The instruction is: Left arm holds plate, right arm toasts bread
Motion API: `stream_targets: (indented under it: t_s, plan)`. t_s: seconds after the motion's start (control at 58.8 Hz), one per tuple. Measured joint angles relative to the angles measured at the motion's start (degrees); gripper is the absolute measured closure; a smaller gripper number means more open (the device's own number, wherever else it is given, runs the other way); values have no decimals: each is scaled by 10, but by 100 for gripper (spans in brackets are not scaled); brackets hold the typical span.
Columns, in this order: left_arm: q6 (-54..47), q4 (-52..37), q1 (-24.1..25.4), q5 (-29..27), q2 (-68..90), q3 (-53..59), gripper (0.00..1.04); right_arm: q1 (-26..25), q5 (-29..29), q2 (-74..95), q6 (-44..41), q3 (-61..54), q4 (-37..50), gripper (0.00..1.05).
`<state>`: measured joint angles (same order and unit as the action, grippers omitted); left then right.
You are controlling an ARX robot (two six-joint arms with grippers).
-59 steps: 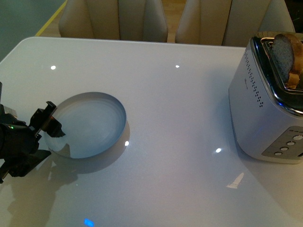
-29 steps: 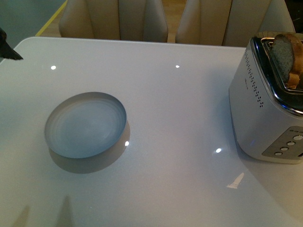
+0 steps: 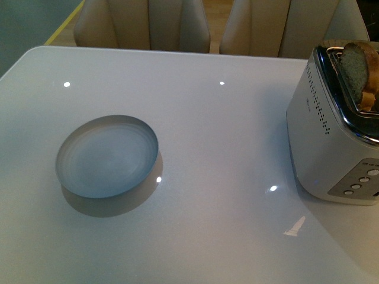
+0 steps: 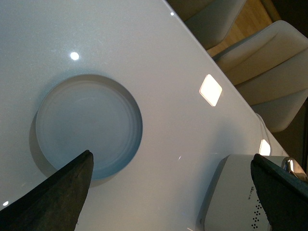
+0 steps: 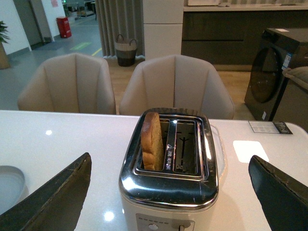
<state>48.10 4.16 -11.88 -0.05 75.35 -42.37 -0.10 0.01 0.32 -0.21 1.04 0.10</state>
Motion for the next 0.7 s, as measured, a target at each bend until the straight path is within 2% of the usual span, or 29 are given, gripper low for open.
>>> stream_targets:
  t_s: [0.187, 0.221, 0.238, 0.255, 0.323, 0.374, 0.511, 0.664, 0.698]
  plan:
    - [-3, -2, 1, -3, 0, 0, 7, 0, 0, 0, 0, 0, 0, 9]
    - [-61, -123, -3, -59, 3, 39, 15, 0, 0, 0, 0, 0, 0, 9]
    - [-115, -219, -3, -87, 3, 74, 20, 0, 0, 0, 0, 0, 0, 9]
    - [-154, -278, -2, -97, 3, 97, 24, 0, 0, 0, 0, 0, 0, 9]
    - [-307, -453, 10, -102, -12, 177, 38, 0, 0, 0, 0, 0, 0, 9]
    - [-375, -522, 20, -94, -36, 212, 49, 0, 0, 0, 0, 0, 0, 9]
    - [-448, -543, 40, -76, -95, 263, 74, 0, 0, 0, 0, 0, 0, 9]
    - [-467, -530, 56, -58, -147, 312, 102, 0, 0, 0, 0, 0, 0, 9]
    - [-470, -523, 63, -54, -170, 325, 102, 0, 0, 0, 0, 0, 0, 9]
